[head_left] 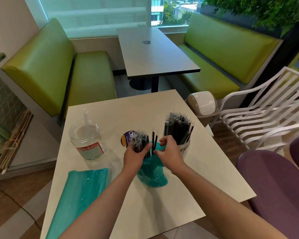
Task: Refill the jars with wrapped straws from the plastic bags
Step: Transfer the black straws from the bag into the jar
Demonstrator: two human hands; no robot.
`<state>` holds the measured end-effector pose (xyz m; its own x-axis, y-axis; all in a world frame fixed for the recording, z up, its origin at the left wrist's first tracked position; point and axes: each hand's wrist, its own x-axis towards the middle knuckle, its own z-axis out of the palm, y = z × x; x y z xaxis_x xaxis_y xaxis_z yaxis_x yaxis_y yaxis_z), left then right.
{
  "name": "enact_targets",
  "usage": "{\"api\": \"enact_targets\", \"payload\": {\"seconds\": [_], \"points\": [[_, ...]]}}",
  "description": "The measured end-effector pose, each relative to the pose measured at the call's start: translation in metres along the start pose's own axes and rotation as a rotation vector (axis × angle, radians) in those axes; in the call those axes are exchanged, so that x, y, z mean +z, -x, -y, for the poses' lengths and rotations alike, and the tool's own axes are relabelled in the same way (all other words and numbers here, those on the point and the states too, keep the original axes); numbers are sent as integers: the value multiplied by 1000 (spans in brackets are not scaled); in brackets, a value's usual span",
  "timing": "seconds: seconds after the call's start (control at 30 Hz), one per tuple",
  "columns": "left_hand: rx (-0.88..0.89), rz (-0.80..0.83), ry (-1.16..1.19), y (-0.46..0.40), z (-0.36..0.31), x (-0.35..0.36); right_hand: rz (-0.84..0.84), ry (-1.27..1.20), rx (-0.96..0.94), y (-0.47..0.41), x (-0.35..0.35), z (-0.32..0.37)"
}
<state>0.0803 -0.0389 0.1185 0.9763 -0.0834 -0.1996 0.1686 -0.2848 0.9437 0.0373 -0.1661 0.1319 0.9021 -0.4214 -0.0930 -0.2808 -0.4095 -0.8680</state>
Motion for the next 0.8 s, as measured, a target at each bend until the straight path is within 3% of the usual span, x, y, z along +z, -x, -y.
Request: {"api": "enact_targets", "payload": {"seconds": [0.1, 0.3, 0.8], "points": [[-4, 32, 38, 0, 1, 0, 76, 2, 68, -3, 2, -4], [11, 45, 100, 0, 0, 1, 188, 85, 18, -9, 6, -4], [-25, 195, 145, -6, 3, -3, 129, 5, -19, -10, 6, -12]]}}
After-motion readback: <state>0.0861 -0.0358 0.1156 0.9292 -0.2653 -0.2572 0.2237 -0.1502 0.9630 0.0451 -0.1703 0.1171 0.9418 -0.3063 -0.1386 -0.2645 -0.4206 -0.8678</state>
